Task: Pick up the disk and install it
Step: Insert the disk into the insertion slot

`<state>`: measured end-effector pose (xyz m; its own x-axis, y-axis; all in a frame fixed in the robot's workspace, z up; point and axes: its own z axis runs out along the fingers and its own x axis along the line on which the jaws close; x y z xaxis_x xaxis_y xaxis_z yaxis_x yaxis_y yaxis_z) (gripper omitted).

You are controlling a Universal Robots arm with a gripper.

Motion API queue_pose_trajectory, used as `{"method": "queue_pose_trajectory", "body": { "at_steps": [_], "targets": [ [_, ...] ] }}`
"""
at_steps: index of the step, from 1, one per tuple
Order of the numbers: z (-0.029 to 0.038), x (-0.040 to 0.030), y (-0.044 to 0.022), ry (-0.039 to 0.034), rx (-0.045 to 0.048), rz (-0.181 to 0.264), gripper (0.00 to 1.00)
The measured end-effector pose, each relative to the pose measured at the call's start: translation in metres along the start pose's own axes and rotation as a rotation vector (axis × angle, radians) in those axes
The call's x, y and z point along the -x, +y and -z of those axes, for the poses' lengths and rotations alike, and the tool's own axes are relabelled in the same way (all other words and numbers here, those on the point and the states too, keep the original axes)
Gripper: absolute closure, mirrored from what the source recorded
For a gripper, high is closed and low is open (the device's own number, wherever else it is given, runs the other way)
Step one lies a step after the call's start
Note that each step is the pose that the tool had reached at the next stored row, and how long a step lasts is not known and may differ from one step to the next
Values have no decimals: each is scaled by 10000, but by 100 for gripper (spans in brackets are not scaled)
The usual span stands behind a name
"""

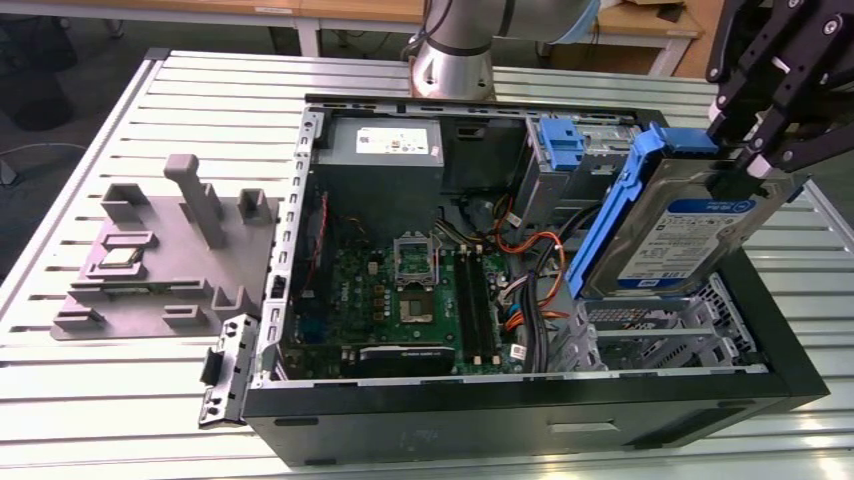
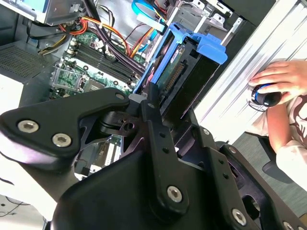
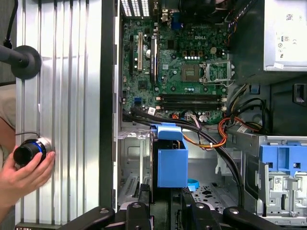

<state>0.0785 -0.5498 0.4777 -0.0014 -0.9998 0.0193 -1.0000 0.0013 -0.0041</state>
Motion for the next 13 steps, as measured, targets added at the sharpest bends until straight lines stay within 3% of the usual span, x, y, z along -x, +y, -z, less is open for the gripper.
{"method": "queue_pose_trajectory", "body": {
  "at_steps": [9,13],
  "targets": [
    [-17,0,-9,-1,0,3,65],
    [-42,1,-81,0,-1,35,65]
  ]
}}
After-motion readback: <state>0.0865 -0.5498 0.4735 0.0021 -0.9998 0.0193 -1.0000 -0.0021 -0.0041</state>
